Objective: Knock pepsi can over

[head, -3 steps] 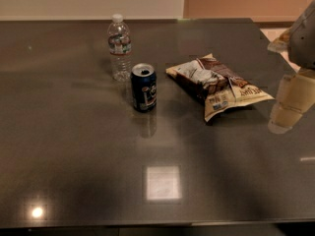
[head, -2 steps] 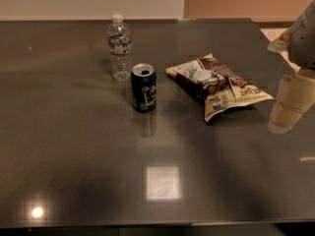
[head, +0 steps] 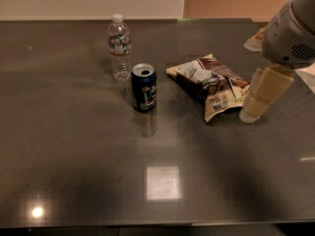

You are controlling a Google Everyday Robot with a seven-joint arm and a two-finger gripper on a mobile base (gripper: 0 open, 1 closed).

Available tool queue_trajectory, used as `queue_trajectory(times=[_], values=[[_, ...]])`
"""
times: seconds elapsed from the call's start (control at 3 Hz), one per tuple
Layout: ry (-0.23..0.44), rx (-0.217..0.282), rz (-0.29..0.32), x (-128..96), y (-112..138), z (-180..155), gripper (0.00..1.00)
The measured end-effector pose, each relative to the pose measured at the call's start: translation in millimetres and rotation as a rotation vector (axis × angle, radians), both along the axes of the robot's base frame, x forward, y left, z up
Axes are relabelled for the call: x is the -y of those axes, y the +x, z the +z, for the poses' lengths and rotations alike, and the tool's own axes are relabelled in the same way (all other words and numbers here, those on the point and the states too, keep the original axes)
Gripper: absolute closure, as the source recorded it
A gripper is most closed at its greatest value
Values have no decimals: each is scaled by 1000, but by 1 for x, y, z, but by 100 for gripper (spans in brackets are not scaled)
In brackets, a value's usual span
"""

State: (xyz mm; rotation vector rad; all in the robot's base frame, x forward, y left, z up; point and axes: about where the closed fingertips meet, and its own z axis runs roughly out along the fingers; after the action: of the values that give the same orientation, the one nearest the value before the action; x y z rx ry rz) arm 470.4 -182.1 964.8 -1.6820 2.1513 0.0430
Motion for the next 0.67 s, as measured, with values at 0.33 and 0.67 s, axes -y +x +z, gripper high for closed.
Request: queue_trajectory(times=[0.33,0.67], values=[[102,4,15,-26,25,-10,0],[198,14,23,-48,42,-16,0]])
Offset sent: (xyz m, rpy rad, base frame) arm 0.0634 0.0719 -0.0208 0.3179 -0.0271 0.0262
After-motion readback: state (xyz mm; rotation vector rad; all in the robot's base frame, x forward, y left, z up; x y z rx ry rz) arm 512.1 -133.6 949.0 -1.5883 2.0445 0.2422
